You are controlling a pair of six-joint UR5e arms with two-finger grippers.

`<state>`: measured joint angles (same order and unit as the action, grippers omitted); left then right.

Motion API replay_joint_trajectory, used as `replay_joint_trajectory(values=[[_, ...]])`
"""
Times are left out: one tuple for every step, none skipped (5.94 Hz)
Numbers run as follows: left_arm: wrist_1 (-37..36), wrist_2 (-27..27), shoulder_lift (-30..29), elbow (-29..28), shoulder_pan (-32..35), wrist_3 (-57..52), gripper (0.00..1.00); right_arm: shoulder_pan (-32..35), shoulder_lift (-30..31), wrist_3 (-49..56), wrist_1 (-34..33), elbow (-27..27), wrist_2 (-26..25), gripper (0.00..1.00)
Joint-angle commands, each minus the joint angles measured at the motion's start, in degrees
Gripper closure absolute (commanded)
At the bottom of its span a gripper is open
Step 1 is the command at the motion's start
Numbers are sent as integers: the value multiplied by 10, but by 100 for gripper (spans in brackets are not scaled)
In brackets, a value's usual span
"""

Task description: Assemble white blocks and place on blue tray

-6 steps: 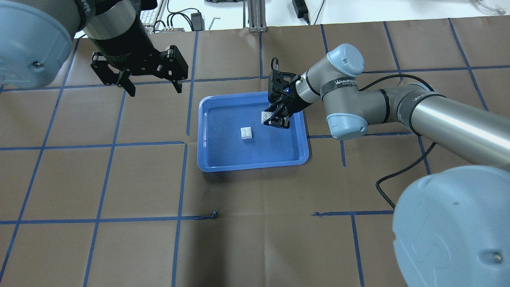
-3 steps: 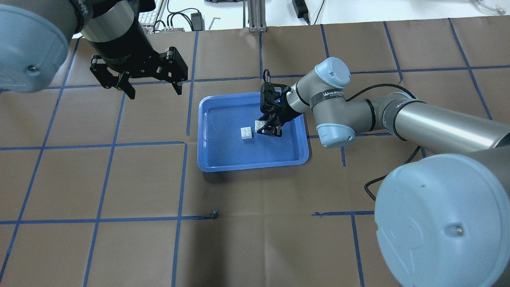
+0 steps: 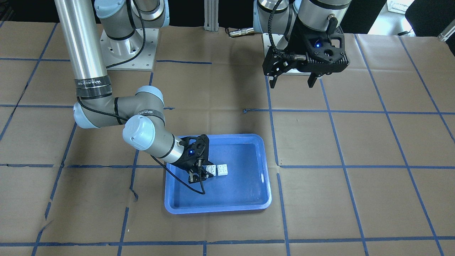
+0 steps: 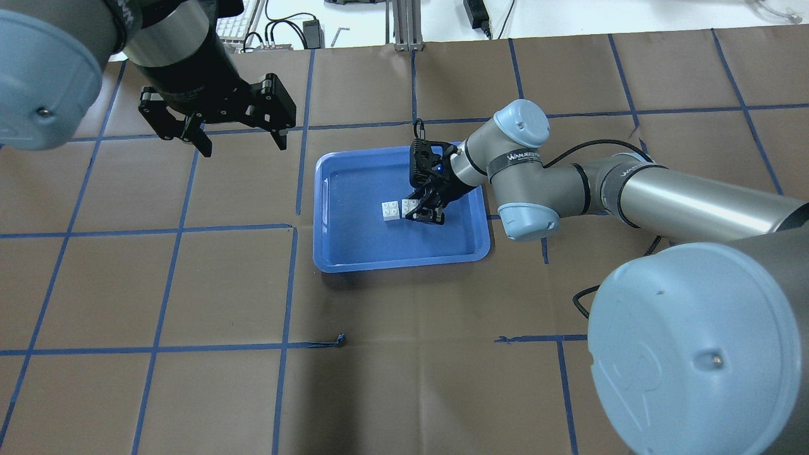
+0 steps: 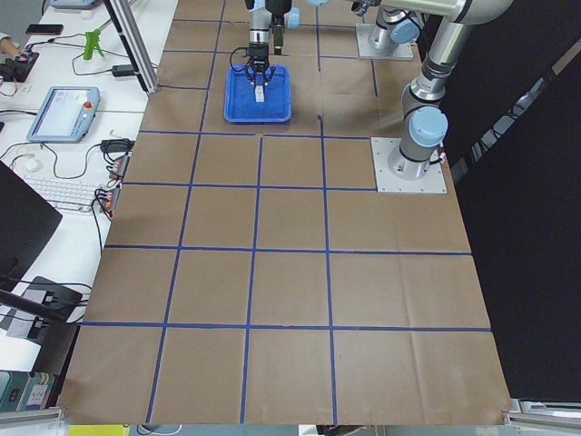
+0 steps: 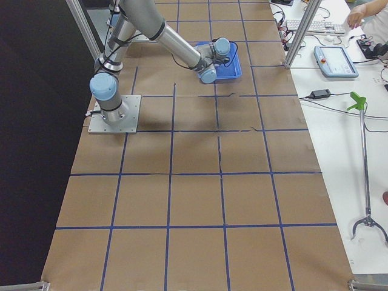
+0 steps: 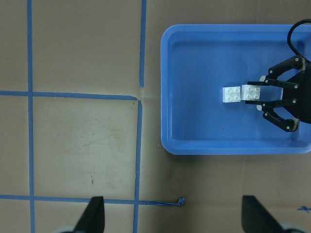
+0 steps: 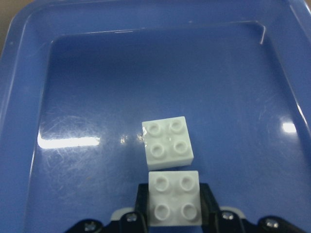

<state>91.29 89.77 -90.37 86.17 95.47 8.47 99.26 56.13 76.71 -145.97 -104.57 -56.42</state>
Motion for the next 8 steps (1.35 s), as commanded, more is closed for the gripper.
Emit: replay_joint_trajectory(values=[[1,4,2,0,0,1,1,3,0,-16,-1,-2,1,75],[1,4,5,1,0,1,1,3,0,-21,-10,-2,0,75],[1,4,5,1,0,1,1,3,0,-23,-10,-3,1,75],[2,5,6,1,0,1,1,3,0,-50,-9,-3,-1,75],[3,5,6,1,0,1,1,3,0,-50,-9,-3,-1,75],[2,4,6,1,0,1,1,3,-1,-52,-9,-2,0,75],[4,5,6,1,0,1,1,4,0,-52,-9,-3,0,75],[5,5,7,1,0,1,1,10,0,-53,-9,-2,0,75]])
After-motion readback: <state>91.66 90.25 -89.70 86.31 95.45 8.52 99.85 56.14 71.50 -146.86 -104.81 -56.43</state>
